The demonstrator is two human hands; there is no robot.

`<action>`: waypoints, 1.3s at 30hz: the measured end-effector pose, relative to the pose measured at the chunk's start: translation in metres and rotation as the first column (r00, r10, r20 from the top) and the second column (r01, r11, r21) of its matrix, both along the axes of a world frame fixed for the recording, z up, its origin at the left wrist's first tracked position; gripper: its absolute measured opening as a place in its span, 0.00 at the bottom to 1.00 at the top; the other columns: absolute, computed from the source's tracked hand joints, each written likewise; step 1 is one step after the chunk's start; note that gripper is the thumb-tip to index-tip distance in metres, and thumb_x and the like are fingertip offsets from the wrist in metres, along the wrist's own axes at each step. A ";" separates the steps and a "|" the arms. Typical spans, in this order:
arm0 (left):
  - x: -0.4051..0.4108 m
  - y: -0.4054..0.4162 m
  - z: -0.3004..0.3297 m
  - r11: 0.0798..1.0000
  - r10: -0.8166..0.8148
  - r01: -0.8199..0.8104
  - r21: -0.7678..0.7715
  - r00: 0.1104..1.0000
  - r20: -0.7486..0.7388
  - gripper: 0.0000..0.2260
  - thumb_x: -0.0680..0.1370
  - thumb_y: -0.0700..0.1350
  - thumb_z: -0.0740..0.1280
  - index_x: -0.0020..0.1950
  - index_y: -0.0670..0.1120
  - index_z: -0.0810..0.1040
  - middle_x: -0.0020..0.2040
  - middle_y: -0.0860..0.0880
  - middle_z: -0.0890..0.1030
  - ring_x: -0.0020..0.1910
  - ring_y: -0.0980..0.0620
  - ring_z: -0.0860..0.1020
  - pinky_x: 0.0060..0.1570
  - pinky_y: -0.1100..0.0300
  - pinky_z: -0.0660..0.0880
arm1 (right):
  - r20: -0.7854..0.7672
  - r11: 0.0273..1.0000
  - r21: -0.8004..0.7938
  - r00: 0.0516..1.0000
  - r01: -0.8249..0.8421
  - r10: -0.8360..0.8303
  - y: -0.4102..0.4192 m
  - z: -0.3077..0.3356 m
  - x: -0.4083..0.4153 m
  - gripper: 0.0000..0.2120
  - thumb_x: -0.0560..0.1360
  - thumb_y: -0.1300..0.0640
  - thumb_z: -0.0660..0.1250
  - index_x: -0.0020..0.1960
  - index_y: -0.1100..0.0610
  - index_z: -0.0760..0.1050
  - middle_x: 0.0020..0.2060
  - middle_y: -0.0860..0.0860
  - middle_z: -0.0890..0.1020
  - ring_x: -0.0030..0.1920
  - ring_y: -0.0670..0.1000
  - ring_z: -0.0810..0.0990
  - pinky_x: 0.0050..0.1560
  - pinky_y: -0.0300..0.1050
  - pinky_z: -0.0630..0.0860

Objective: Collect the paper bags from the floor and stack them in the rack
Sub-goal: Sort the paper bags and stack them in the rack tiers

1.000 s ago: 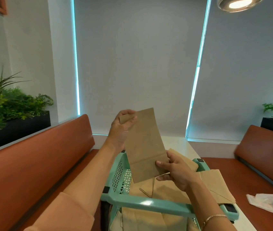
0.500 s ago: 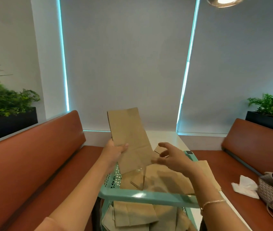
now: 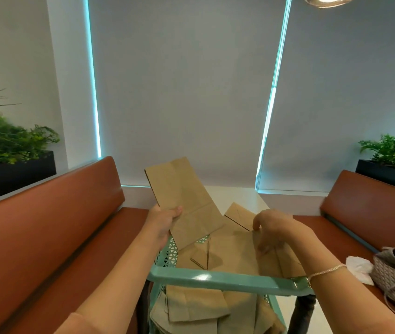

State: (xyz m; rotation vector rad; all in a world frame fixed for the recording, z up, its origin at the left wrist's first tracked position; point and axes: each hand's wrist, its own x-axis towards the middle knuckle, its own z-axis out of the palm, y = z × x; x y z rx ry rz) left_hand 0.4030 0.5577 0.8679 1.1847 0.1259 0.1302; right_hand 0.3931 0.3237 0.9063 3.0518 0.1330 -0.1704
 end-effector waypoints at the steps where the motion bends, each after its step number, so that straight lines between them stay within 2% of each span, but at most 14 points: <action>1: 0.000 0.000 0.000 1.000 0.000 0.000 -0.001 1.000 0.001 0.06 0.76 0.31 0.64 0.49 0.39 0.76 0.43 0.43 0.80 0.40 0.48 0.78 0.43 0.55 0.76 | 0.019 1.000 0.012 1.000 -0.014 0.014 0.000 0.002 -0.001 0.27 0.68 0.52 0.75 0.64 0.54 0.74 0.59 0.52 0.77 0.58 0.53 0.75 0.62 0.48 0.73; 9: 0.004 0.001 -0.003 1.000 0.016 -0.016 0.024 1.000 -0.003 0.13 0.76 0.32 0.65 0.60 0.35 0.74 0.51 0.39 0.80 0.43 0.45 0.79 0.45 0.53 0.77 | 0.191 0.991 0.057 0.976 -0.117 0.104 0.001 0.007 0.000 0.16 0.70 0.53 0.70 0.58 0.49 0.78 0.54 0.48 0.80 0.56 0.49 0.75 0.63 0.49 0.71; 12: 0.005 0.002 -0.003 1.000 0.028 -0.028 -0.010 1.000 -0.008 0.14 0.76 0.32 0.66 0.62 0.35 0.73 0.53 0.38 0.80 0.45 0.44 0.79 0.45 0.53 0.77 | 0.223 0.974 0.164 0.967 -0.159 0.121 0.003 0.012 -0.002 0.13 0.69 0.56 0.72 0.54 0.51 0.79 0.50 0.48 0.79 0.49 0.47 0.75 0.54 0.42 0.76; 15: 0.004 0.003 -0.002 0.998 0.041 -0.041 -0.042 0.999 0.002 0.14 0.76 0.32 0.65 0.61 0.37 0.73 0.53 0.39 0.80 0.47 0.43 0.79 0.47 0.51 0.77 | 0.218 0.955 0.233 0.967 -0.182 0.131 0.003 0.026 -0.007 0.11 0.70 0.61 0.70 0.51 0.52 0.80 0.41 0.44 0.76 0.44 0.45 0.74 0.43 0.34 0.73; 19: 0.004 0.005 -0.001 0.993 0.089 -0.088 -0.083 0.996 0.007 0.11 0.76 0.32 0.65 0.58 0.40 0.73 0.52 0.40 0.79 0.48 0.42 0.79 0.48 0.50 0.76 | 0.392 0.896 0.425 0.918 -0.132 -0.051 -0.011 0.052 -0.006 0.14 0.69 0.67 0.65 0.37 0.47 0.78 0.34 0.44 0.78 0.40 0.47 0.77 0.34 0.31 0.69; 21: 0.005 0.005 -0.002 0.988 0.116 -0.114 -0.101 0.993 0.014 0.13 0.76 0.32 0.65 0.60 0.38 0.72 0.52 0.39 0.79 0.46 0.43 0.79 0.47 0.51 0.76 | 0.543 0.811 0.566 0.807 -0.147 -0.233 -0.019 0.061 -0.006 0.16 0.68 0.67 0.66 0.34 0.45 0.76 0.34 0.46 0.80 0.42 0.49 0.79 0.39 0.38 0.72; 23: 0.005 0.006 -0.002 0.989 0.121 -0.120 -0.082 0.992 0.018 0.13 0.76 0.32 0.65 0.61 0.38 0.72 0.53 0.39 0.79 0.49 0.42 0.79 0.48 0.51 0.77 | 0.566 0.613 0.759 0.687 -0.217 -0.457 -0.023 0.062 -0.004 0.10 0.69 0.63 0.70 0.37 0.48 0.78 0.38 0.48 0.80 0.46 0.51 0.79 0.49 0.43 0.75; 25: 0.003 0.004 -0.001 0.994 0.103 -0.101 -0.040 0.994 0.039 0.13 0.76 0.33 0.65 0.60 0.40 0.72 0.52 0.41 0.79 0.49 0.43 0.78 0.46 0.53 0.77 | 0.368 0.265 0.929 0.721 -0.258 -0.588 -0.018 0.056 0.000 0.06 0.69 0.59 0.73 0.40 0.50 0.78 0.44 0.50 0.81 0.49 0.53 0.78 0.55 0.51 0.76; 27: -0.001 0.000 0.002 0.999 0.044 -0.044 -0.001 0.996 0.074 0.12 0.77 0.33 0.64 0.59 0.42 0.72 0.51 0.43 0.79 0.49 0.45 0.78 0.47 0.53 0.76 | 0.126 -0.072 0.976 0.809 -0.203 -0.574 -0.005 0.043 0.006 0.06 0.69 0.60 0.74 0.40 0.51 0.78 0.43 0.52 0.81 0.45 0.51 0.78 0.53 0.52 0.77; 29: -0.004 -0.003 0.004 0.999 -0.039 0.037 0.034 0.995 0.088 0.12 0.78 0.33 0.63 0.60 0.43 0.71 0.51 0.44 0.79 0.51 0.45 0.77 0.54 0.50 0.76 | -0.049 -0.270 0.957 0.863 -0.103 -0.503 0.014 0.025 0.015 0.06 0.70 0.64 0.72 0.40 0.55 0.77 0.39 0.52 0.80 0.38 0.49 0.77 0.44 0.44 0.78; 31: -0.006 -0.003 0.002 0.994 -0.094 0.089 0.063 0.992 0.086 0.12 0.78 0.35 0.63 0.61 0.43 0.71 0.52 0.44 0.80 0.53 0.45 0.78 0.58 0.48 0.74 | -0.152 -0.341 0.940 0.892 -0.002 -0.426 0.034 0.003 0.024 0.03 0.71 0.65 0.70 0.44 0.59 0.78 0.38 0.52 0.80 0.37 0.49 0.77 0.39 0.42 0.76; 33: -0.005 -0.001 0.000 0.990 -0.117 0.110 0.090 0.990 0.080 0.14 0.78 0.38 0.64 0.64 0.43 0.71 0.57 0.44 0.80 0.58 0.46 0.77 0.63 0.47 0.71 | -0.197 -0.330 0.942 0.888 0.054 -0.417 0.048 -0.014 0.029 0.04 0.73 0.62 0.70 0.47 0.60 0.79 0.41 0.54 0.81 0.42 0.52 0.78 0.42 0.44 0.75; 36: -0.004 0.000 -0.002 0.988 -0.133 0.127 0.085 0.988 0.074 0.17 0.78 0.44 0.65 0.66 0.45 0.70 0.62 0.46 0.77 0.64 0.46 0.74 0.68 0.45 0.67 | -0.191 -0.278 0.958 0.882 0.072 -0.431 0.061 -0.027 0.028 0.01 0.75 0.59 0.68 0.44 0.57 0.77 0.46 0.55 0.80 0.50 0.55 0.77 0.50 0.48 0.75; 39: -0.003 -0.001 -0.003 0.988 -0.133 0.126 0.085 0.989 0.072 0.16 0.77 0.44 0.65 0.64 0.45 0.71 0.61 0.46 0.78 0.63 0.46 0.74 0.68 0.45 0.66 | -0.131 -0.191 0.980 0.923 0.064 -0.361 0.068 -0.027 0.020 0.04 0.78 0.58 0.63 0.48 0.58 0.74 0.44 0.53 0.78 0.45 0.52 0.75 0.44 0.45 0.74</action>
